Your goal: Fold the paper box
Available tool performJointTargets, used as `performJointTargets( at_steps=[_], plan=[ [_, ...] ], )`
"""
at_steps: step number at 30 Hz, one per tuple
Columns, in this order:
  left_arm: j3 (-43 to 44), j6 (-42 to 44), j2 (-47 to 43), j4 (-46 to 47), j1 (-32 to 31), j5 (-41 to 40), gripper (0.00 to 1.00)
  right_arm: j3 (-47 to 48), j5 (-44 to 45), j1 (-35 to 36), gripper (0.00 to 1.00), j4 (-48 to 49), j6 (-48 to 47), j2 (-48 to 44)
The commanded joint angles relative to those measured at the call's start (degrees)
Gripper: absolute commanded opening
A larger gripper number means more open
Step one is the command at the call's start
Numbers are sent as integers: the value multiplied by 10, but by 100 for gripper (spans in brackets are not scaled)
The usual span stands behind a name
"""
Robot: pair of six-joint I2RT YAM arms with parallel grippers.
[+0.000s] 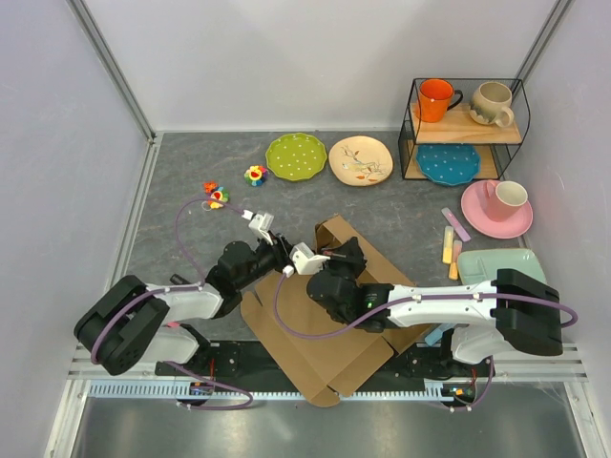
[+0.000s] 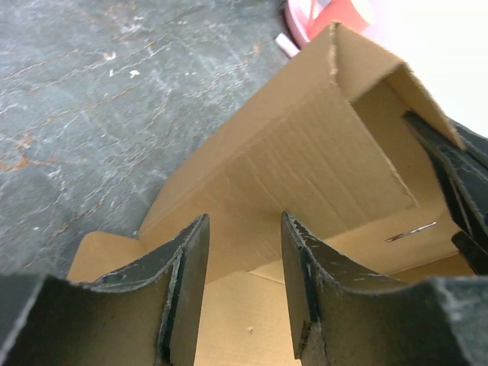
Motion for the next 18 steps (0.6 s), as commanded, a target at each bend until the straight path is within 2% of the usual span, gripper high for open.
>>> performJointTargets(
  at_steps=[1, 5, 10, 11, 14, 17, 18],
  plan=[
    [-6, 33, 23, 154, -13, -14, 51, 6, -39, 8, 0, -32, 38, 11],
    [7, 32, 71, 190, -13, -16, 58, 13, -47, 14, 0, -48, 53, 20],
    [-9, 44, 86, 258, -14, -22, 67, 3, -35, 22, 0, -48, 39, 40],
    [-17, 56, 93, 279, -15, -24, 75, 4, -32, 22, 0, -48, 39, 44],
    [-22, 66, 133, 360, -15, -42, 75, 8, -34, 23, 0, -50, 39, 44],
    [-9, 77, 169, 387, -15, -44, 79, 23, -51, 23, 0, -73, 59, 36],
    [-3, 80, 176, 389, -15, -37, 87, 27, -58, 23, 0, -79, 66, 34]
  ],
)
